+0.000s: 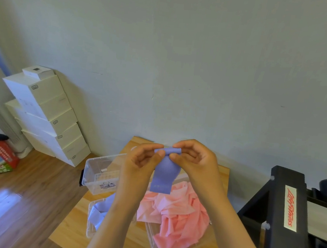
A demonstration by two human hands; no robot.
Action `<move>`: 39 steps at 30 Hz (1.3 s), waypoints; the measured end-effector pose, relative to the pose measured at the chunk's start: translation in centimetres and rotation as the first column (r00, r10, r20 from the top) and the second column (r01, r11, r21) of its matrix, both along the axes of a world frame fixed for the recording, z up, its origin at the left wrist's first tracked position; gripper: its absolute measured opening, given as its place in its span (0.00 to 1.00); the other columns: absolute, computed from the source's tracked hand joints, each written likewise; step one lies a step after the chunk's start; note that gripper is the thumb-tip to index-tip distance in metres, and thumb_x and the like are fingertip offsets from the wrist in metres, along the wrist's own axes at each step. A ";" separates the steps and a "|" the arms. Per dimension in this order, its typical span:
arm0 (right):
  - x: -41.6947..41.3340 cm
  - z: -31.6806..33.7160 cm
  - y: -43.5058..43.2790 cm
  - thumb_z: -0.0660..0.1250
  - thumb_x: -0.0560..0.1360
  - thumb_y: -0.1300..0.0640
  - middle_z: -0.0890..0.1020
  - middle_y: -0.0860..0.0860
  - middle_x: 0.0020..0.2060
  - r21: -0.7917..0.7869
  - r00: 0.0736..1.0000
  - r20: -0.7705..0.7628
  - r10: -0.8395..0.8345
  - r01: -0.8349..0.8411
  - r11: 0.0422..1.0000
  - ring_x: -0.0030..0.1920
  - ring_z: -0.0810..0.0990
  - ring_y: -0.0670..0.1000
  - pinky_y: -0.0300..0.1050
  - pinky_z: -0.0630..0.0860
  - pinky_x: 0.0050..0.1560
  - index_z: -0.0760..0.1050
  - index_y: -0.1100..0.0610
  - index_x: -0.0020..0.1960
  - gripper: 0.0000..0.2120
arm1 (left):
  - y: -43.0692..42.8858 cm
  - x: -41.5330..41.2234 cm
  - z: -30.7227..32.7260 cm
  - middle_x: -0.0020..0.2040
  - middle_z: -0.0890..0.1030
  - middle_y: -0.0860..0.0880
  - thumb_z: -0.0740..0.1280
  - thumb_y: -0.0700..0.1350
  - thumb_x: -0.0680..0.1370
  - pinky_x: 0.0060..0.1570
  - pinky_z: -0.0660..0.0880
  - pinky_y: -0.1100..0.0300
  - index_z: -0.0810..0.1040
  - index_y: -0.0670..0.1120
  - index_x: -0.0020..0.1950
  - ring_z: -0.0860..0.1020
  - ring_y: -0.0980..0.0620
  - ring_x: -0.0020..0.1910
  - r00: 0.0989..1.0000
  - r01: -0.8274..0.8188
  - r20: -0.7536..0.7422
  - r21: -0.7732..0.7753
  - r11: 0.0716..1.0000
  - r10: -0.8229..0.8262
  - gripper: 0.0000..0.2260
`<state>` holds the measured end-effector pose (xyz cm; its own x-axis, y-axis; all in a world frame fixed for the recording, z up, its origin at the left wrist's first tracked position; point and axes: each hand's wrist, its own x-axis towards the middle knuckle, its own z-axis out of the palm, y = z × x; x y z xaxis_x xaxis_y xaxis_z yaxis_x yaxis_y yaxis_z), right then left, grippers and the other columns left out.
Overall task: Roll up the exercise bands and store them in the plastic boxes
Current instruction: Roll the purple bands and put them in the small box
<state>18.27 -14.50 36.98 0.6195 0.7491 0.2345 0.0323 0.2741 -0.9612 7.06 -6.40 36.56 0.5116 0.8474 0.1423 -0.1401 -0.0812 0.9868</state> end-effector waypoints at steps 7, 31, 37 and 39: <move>0.4 0.0 -0.3 0.70 0.72 0.69 0.84 0.47 0.41 -0.055 0.997 -0.010 0.075 -0.075 0.996 0.45 0.83 0.45 0.34 0.76 0.44 0.76 0.56 0.48 0.10 | 0.5 -0.6 0.0 0.46 0.85 0.46 0.70 0.31 0.73 0.46 0.77 0.65 0.83 0.45 0.48 0.83 0.54 0.46 1.000 0.015 -0.009 0.059 0.998 -0.014 0.10; -0.2 -1.0 0.9 0.69 0.72 0.70 0.84 0.46 0.40 -0.040 0.998 -0.032 -0.052 0.051 0.998 0.43 0.83 0.44 0.34 0.76 0.44 0.79 0.55 0.45 0.10 | -1.2 1.2 -1.1 0.46 0.84 0.42 0.71 0.34 0.74 0.43 0.77 0.67 0.80 0.42 0.48 0.83 0.53 0.45 0.962 -0.243 0.107 -0.085 0.966 0.251 0.06; -0.2 -0.8 0.9 0.69 0.73 0.69 0.85 0.46 0.40 -0.044 0.998 -0.022 -0.057 0.056 0.997 0.43 0.83 0.44 0.33 0.76 0.43 0.79 0.56 0.45 0.09 | -1.4 1.4 -1.0 0.48 0.84 0.42 0.70 0.34 0.75 0.46 0.77 0.64 0.82 0.46 0.45 0.83 0.50 0.48 0.959 -0.236 0.142 -0.086 0.968 0.247 0.07; -0.1 -0.7 0.9 0.69 0.73 0.69 0.84 0.47 0.41 -0.044 0.998 -0.020 -0.055 0.055 0.998 0.43 0.83 0.44 0.33 0.76 0.43 0.79 0.57 0.45 0.08 | -1.4 1.5 -0.9 0.49 0.84 0.41 0.70 0.34 0.75 0.47 0.77 0.63 0.82 0.47 0.45 0.83 0.50 0.49 0.960 -0.228 0.146 -0.088 0.970 0.239 0.08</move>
<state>18.18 -13.62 36.29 0.6646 0.7229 0.1891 0.0257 0.2309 -0.9726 8.54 -7.85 35.67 0.2746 0.9512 0.1408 -0.2768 -0.0620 0.9589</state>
